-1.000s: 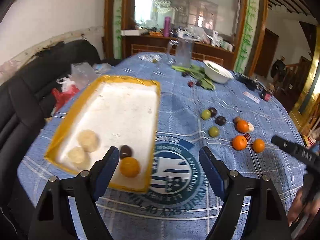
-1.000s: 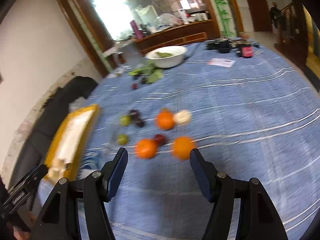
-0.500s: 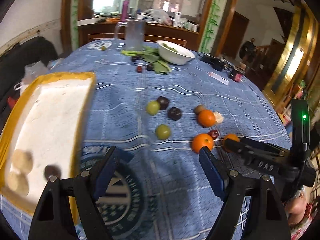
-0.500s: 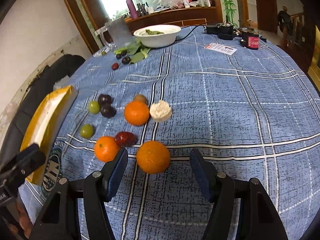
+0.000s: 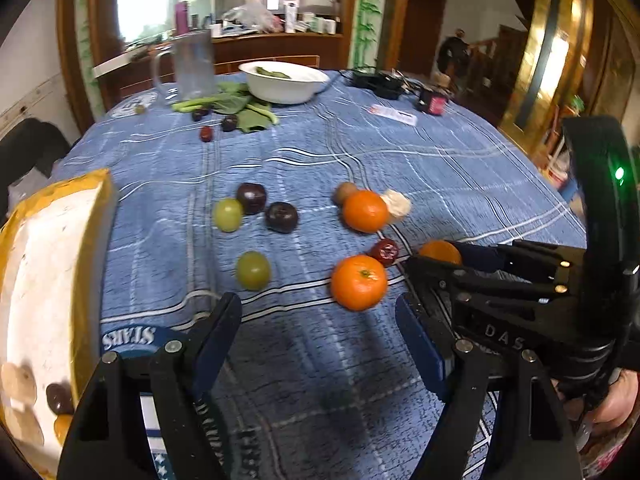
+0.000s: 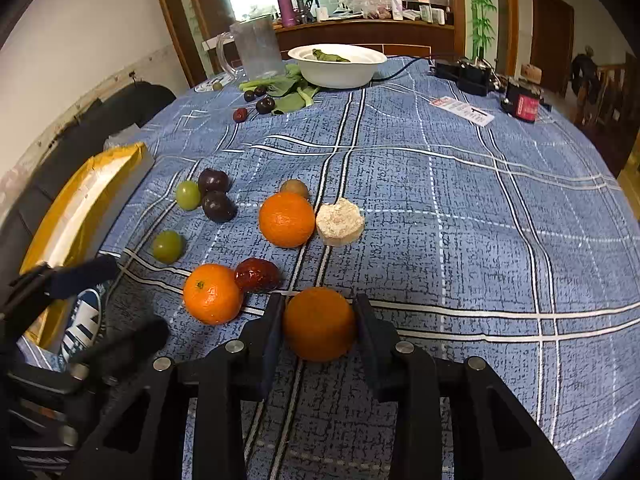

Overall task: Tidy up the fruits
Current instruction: 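Grasp a tangerine with the right tool while the left tool grasps another tangerine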

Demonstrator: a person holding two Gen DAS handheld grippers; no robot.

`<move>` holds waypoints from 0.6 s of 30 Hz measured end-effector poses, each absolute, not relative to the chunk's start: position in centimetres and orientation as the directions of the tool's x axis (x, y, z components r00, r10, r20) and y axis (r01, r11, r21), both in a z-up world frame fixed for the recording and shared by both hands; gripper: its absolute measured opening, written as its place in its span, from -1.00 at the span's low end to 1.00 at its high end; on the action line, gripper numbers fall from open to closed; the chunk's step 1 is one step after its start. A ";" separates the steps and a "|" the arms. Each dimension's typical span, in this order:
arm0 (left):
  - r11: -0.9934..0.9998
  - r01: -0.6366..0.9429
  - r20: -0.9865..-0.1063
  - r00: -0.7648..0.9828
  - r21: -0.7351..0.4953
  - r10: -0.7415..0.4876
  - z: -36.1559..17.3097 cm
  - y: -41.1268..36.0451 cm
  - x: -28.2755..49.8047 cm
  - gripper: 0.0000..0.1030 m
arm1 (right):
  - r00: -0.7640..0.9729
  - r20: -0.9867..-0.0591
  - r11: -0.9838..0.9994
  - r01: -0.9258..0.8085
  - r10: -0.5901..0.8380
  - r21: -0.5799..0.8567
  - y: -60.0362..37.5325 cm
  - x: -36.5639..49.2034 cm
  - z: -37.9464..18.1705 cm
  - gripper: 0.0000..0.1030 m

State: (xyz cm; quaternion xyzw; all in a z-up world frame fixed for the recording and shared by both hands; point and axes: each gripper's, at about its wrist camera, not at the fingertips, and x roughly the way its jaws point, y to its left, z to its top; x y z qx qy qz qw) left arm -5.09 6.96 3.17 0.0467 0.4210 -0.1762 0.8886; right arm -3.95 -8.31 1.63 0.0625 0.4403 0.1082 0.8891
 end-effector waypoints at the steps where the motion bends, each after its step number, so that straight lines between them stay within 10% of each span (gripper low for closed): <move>1: 0.929 0.364 -0.766 0.579 -0.062 -0.278 3.1 6.6 -4.9 0.52 | 0.596 -0.766 0.970 -0.118 0.241 0.213 -8.8 -4.0 1.7 -0.30; 7: 0.895 0.439 -0.782 0.527 -0.083 -0.331 2.2 4.8 -3.4 0.45 | 0.603 -0.754 0.954 -0.037 0.259 0.299 -11.6 -3.9 1.6 -0.30; 14: 0.884 0.464 -0.811 0.497 -0.052 -0.309 0.6 3.0 -2.3 -0.28 | 0.604 -0.749 0.948 -0.036 0.272 0.315 -11.8 -4.0 1.6 -0.29; 18: 0.898 0.438 -0.808 0.511 -0.049 -0.294 0.8 3.5 -2.5 -0.34 | 0.608 -0.746 0.950 -0.045 0.271 0.308 -11.6 -4.1 1.6 -0.29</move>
